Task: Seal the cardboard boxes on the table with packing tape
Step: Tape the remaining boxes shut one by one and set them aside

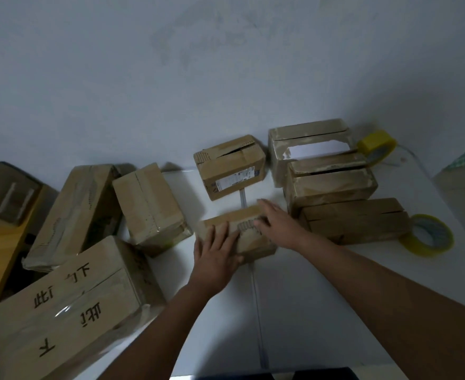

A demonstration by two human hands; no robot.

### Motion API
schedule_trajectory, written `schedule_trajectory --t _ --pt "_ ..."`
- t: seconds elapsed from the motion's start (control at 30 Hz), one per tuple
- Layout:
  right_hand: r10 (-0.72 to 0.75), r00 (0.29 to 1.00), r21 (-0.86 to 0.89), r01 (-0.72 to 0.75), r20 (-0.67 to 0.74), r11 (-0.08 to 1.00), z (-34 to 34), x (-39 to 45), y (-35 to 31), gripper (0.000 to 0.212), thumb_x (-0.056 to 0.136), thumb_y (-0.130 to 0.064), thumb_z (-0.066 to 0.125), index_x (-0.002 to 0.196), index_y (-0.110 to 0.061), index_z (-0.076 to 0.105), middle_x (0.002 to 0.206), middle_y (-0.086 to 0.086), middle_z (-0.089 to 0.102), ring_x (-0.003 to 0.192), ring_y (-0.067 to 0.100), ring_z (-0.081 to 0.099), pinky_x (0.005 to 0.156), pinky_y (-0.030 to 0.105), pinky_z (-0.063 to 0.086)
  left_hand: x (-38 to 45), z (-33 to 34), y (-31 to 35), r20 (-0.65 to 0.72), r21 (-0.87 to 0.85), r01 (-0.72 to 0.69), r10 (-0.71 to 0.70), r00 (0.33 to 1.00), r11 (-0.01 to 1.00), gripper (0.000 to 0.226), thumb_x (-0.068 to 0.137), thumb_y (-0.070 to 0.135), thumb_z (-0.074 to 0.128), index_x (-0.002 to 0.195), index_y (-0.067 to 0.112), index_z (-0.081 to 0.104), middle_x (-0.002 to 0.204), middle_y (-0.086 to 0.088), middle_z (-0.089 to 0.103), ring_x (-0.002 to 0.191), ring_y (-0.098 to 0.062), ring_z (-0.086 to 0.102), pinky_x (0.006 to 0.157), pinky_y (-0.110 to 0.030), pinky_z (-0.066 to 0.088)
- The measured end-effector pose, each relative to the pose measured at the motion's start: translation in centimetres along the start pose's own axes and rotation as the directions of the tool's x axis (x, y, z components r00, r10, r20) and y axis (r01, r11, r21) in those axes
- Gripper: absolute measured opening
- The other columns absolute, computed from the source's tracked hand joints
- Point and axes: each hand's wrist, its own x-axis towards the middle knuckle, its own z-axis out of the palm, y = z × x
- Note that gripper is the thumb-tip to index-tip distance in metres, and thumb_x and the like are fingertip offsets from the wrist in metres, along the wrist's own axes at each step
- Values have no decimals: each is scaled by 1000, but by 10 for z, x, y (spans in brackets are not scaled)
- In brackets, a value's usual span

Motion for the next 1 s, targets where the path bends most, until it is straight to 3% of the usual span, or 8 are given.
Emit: schedule_trajectory --t 0.17,0.33,0.43,0.53,0.6,0.73,0.9,1.0 --pt "-62 997 -264 46 -53 964 -2 -7 13 46 100 -35 46 141 -16 41 140 2 43 120 19 49 97 38 45 4 -5 -20 -121 58 -117 123 985 991 65 98 22 57 154 34 27 166 3 5 153 -26 2 121 -46 0" --pt "-86 996 -66 85 -3 994 10 -57 25 31 101 -26 45 130 -20 53 116 -6 56 104 8 54 91 29 48 8 1 -32 -270 -186 -98 45 962 978 65 83 -9 62 140 22 54 155 -8 38 144 -36 32 111 -61 35" --pt "-100 995 -3 100 -25 995 15 -77 35 30 101 -25 47 129 -21 54 115 -7 58 103 3 55 90 25 48 7 9 -18 -332 -214 -184 106 937 959 40 97 26 51 136 22 57 156 -6 37 144 -33 33 111 -59 37" --pt "2 988 8 0 -151 1000 8 -94 59 27 101 -23 48 126 -18 57 112 -6 59 97 5 54 81 16 43 -1 22 4 -132 -156 -130 109 985 979 73 87 70 19 152 39 24 164 8 -5 151 -20 -9 120 -56 3" --pt "154 960 -30 -165 -233 986 2 -108 83 24 100 -23 49 121 -14 56 109 -4 55 92 9 51 73 19 39 -3 36 11 -93 -86 -113 105 990 990 81 79 80 18 152 49 3 163 8 -17 146 -21 -22 116 -57 1" --pt "400 847 -131 -467 -350 875 -1 -136 138 37 95 -37 53 108 -2 56 105 13 54 92 28 54 72 30 37 3 51 16 -147 -95 -136 121 982 986 76 87 67 37 152 46 3 166 0 0 150 -35 -8 113 -66 20" --pt "456 880 -149 -473 -134 868 6 -149 156 30 94 -34 60 93 -12 40 79 -5 40 68 7 39 52 19 25 9 55 33 -103 -179 -305 290 951 936 82 92 40 64 152 47 8 162 13 -12 148 -16 -19 121 -52 10" --pt "465 884 -121 -466 -37 876 5 -148 155 25 96 -26 58 107 -11 42 86 -8 39 81 11 46 64 19 29 7 46 48 -29 -75 -405 404 914 911 72 95 37 60 155 42 19 164 14 -10 150 -19 -18 119 -48 7"
